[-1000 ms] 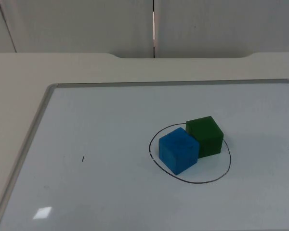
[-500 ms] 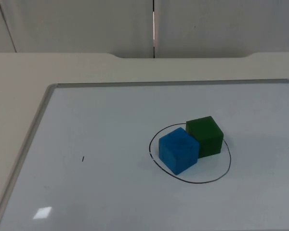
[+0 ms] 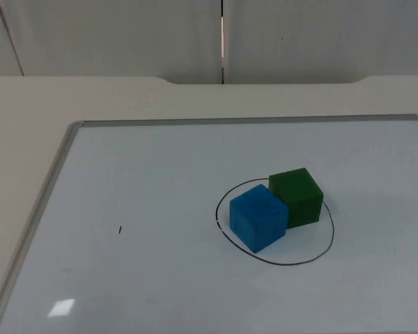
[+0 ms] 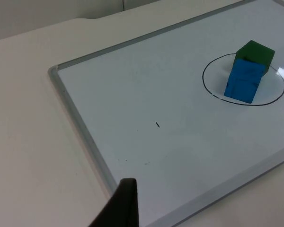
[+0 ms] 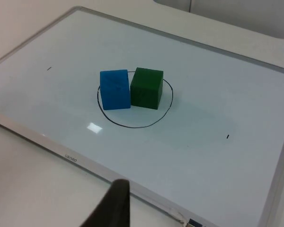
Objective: Push the two cubes into the marked area.
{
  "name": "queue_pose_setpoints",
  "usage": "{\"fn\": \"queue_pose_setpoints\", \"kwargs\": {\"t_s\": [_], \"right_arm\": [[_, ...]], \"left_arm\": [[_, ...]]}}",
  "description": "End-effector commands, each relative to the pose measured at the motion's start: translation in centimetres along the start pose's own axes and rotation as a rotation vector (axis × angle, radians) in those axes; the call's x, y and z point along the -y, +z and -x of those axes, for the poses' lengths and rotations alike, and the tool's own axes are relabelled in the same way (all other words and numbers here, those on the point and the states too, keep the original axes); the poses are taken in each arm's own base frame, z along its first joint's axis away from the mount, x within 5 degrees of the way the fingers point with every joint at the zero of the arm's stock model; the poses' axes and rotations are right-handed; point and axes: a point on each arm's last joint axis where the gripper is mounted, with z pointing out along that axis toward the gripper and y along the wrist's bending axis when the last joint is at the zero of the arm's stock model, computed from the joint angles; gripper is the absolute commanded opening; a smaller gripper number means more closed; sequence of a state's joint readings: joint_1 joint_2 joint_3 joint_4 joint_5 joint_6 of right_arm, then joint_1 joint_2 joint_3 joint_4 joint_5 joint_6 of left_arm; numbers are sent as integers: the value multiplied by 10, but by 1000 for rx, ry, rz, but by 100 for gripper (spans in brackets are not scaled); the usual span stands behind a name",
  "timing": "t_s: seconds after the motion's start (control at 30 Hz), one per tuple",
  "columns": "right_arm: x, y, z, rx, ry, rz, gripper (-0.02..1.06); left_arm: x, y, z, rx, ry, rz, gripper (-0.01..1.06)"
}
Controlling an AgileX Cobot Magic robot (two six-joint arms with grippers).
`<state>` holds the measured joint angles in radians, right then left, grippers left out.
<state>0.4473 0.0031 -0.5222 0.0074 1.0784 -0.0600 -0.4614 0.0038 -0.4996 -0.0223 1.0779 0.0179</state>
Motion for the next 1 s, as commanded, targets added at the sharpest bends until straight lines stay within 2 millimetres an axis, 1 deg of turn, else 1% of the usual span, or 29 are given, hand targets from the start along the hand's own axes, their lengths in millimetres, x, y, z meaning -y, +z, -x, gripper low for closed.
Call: {"fn": "queue_pose_setpoints", "kwargs": {"t_s": [0.0, 0.97], "right_arm": [[0, 1, -1, -2, -4, 6, 105], [0, 1, -2, -4, 31, 6, 105]], "left_arm": [[-1, 0, -1, 2, -6, 8, 105], [0, 0, -1, 2, -8, 5, 105]]}}
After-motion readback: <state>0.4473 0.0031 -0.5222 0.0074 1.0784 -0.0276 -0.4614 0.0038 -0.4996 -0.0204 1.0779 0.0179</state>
